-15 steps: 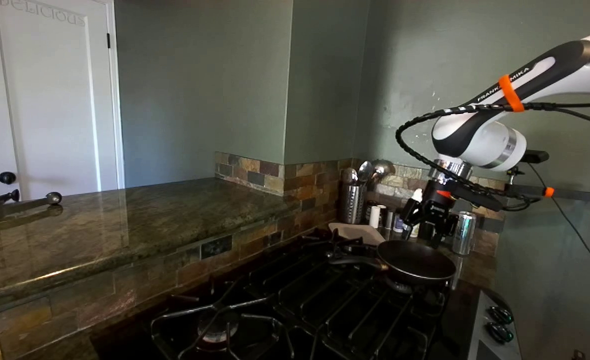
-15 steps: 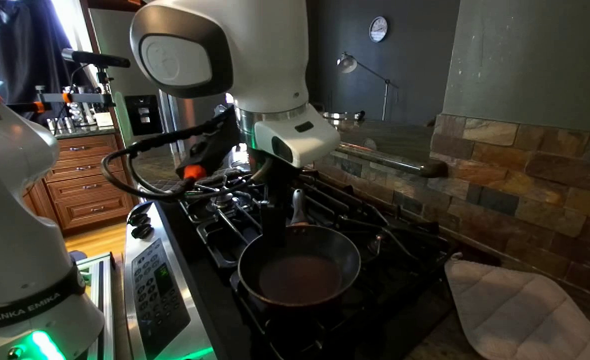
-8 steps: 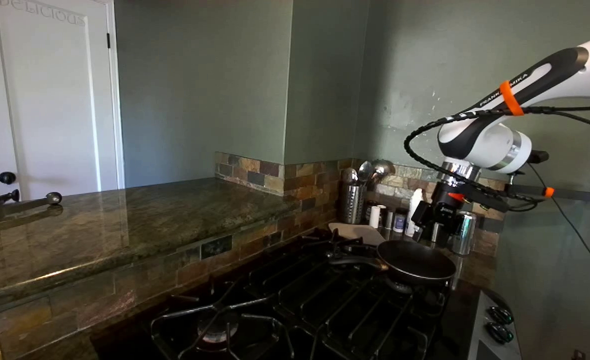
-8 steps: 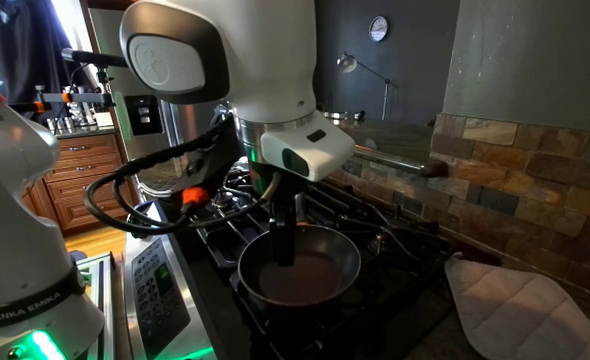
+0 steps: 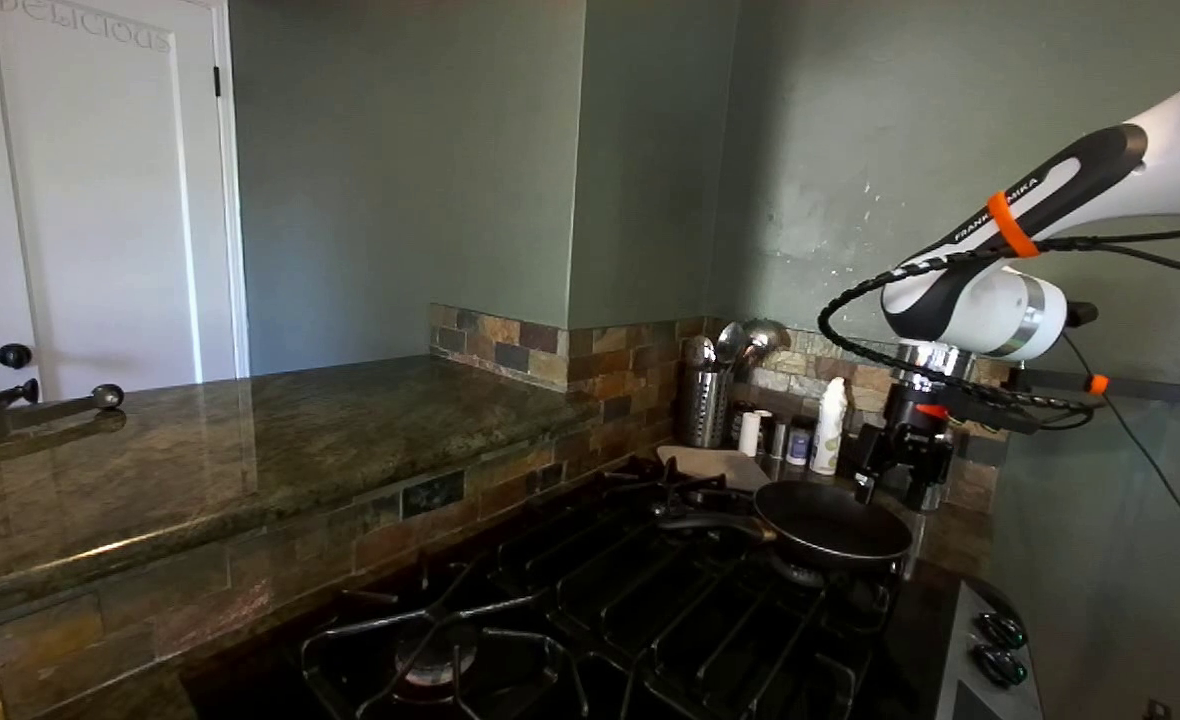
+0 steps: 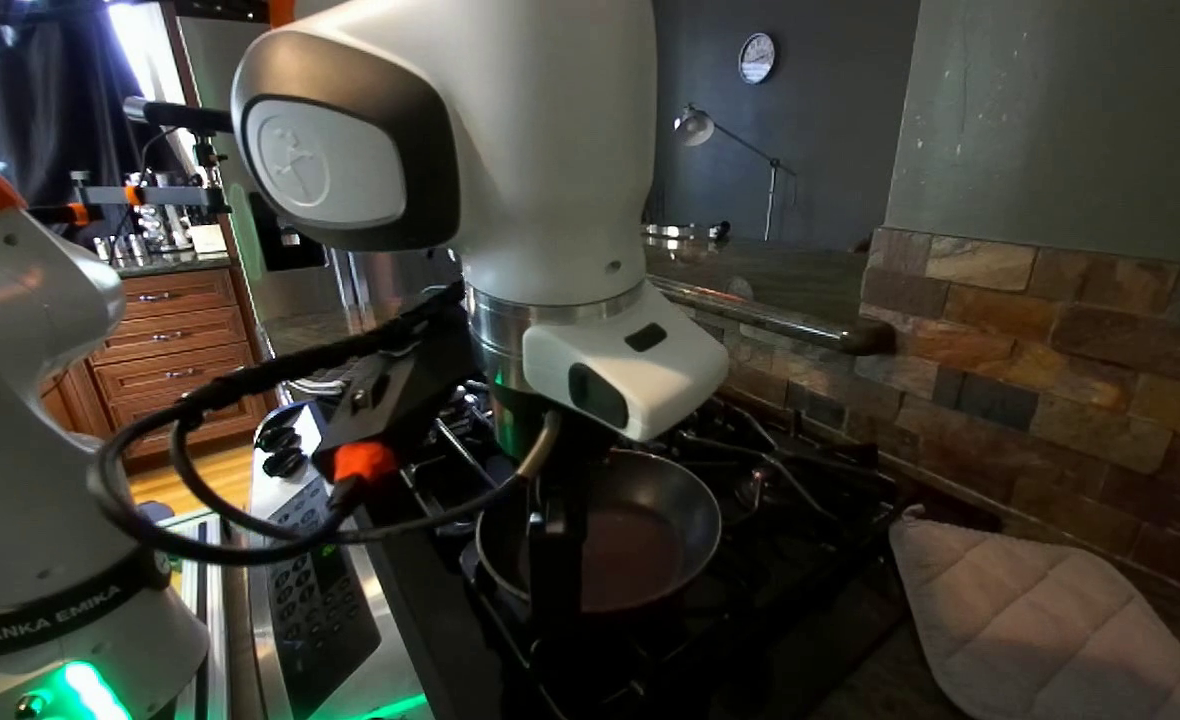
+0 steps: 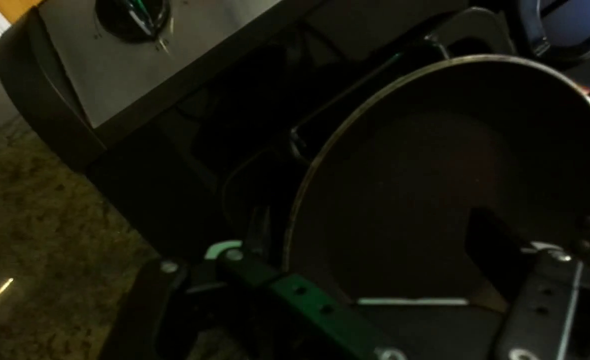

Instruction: Move the pan on the stove

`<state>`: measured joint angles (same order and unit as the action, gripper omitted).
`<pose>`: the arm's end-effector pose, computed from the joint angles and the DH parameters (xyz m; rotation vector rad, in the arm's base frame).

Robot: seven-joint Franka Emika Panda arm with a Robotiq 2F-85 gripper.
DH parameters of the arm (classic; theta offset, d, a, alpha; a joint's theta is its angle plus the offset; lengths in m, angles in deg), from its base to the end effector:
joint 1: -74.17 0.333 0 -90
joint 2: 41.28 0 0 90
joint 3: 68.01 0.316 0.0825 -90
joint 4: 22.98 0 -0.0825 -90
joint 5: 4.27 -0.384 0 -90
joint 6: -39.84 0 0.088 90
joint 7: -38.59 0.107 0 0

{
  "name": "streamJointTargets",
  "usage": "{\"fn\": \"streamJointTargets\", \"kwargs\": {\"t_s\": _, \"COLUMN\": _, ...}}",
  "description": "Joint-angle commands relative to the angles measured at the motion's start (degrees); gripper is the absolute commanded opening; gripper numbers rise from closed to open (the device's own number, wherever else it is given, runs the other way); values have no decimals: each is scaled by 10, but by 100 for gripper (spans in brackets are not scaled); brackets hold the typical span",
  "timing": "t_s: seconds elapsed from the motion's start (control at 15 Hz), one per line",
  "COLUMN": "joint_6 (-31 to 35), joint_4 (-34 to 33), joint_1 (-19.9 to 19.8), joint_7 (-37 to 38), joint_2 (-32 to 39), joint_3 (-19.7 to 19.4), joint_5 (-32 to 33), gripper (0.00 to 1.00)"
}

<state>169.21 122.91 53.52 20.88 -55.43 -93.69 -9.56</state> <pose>0.3002 -0.3053 0.3451 -2.8469 0.7958 -0.0507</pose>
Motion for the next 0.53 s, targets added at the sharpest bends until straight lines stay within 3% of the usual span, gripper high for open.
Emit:
{"fn": "streamJointTargets", "kwargs": {"t_s": 0.0, "joint_6": -6, "joint_4": -17, "joint_1": -10, "joint_7": -16, "joint_2": 35, "joint_3": -9, "joint_5": 11, "gripper": 100}}
{"fn": "streamJointTargets", "kwargs": {"t_s": 0.47, "joint_6": 10, "joint_4": -18, "joint_1": -6, "joint_7": 3, "joint_2": 68, "joint_3": 0, "joint_5": -16, "gripper": 100}}
